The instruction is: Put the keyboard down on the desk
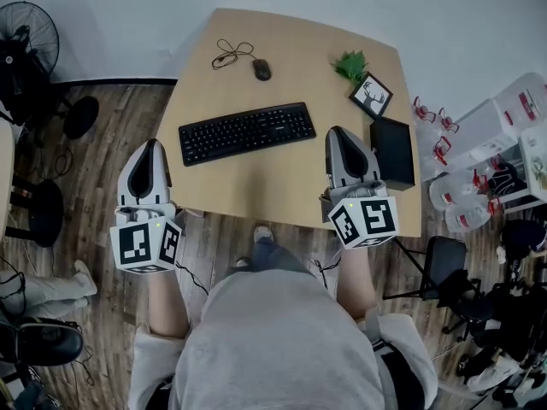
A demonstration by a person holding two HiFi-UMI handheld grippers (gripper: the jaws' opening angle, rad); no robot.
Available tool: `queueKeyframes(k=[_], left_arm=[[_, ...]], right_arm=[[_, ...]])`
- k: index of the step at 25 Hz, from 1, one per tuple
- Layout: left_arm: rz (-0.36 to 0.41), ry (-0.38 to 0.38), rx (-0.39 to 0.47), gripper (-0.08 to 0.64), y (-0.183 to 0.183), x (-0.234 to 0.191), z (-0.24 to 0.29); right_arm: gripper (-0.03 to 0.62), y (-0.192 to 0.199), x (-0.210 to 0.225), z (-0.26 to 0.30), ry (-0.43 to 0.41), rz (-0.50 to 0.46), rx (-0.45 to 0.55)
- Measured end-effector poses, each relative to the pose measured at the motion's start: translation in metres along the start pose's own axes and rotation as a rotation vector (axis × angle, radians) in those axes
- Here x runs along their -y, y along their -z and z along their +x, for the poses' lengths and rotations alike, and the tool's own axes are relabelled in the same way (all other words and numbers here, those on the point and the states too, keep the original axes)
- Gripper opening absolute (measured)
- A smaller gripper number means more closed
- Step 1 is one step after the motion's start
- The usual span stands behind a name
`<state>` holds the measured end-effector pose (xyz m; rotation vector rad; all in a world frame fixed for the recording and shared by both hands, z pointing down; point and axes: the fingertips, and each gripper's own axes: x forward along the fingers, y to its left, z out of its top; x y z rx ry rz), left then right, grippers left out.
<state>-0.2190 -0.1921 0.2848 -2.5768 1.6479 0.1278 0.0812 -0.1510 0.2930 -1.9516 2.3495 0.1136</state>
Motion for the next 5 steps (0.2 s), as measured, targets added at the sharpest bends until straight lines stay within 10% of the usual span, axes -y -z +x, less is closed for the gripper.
queueKeyframes(k=[5], left_arm=[[0.001,-0.004,-0.004,0.011,0.002,-0.0043,0.0031]], right_arm=[[0.015,0.0015,-0.0015,0.0048,-0.003,0.0,-0.001]])
